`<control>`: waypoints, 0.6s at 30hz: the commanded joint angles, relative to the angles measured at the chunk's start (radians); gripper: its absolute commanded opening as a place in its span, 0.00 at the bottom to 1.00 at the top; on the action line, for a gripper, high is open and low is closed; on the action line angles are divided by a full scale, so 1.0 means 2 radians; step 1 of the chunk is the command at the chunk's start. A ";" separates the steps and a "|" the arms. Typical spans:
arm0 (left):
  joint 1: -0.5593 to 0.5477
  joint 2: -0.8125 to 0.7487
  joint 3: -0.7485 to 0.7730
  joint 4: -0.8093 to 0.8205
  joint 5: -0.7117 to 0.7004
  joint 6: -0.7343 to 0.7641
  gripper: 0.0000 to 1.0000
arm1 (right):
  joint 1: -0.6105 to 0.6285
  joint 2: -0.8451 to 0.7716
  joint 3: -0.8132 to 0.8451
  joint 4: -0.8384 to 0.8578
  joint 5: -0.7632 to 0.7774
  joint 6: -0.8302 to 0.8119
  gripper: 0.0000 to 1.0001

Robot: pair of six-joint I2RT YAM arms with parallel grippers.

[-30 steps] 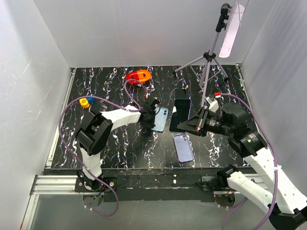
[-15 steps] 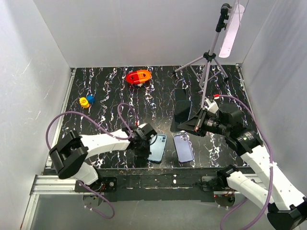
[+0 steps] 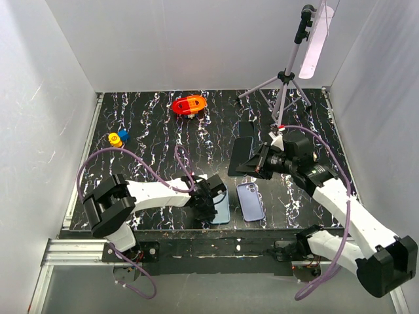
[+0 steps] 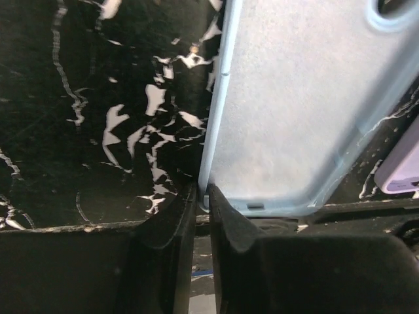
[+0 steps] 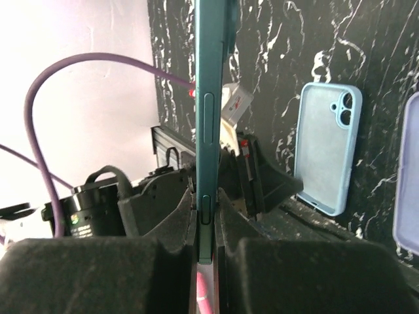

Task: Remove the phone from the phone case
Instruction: Move the phone case to the center of the board, then place the phone at the center of the board.

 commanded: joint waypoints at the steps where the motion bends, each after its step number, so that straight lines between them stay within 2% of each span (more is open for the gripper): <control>1: -0.008 0.003 0.013 0.001 0.002 -0.010 0.25 | -0.012 0.048 0.021 0.085 -0.003 -0.046 0.01; 3: -0.007 -0.016 0.007 0.005 -0.002 -0.002 0.46 | -0.015 0.082 0.030 0.101 0.005 -0.067 0.01; 6: -0.007 -0.048 -0.001 0.007 -0.006 0.022 0.64 | -0.017 0.147 0.058 0.112 0.015 -0.111 0.01; 10: -0.007 -0.098 -0.006 0.014 -0.006 0.076 0.75 | -0.019 0.238 0.101 0.155 0.006 -0.149 0.01; 18: -0.001 -0.260 -0.010 0.045 -0.049 0.218 0.83 | -0.047 0.440 0.242 0.165 -0.025 -0.161 0.01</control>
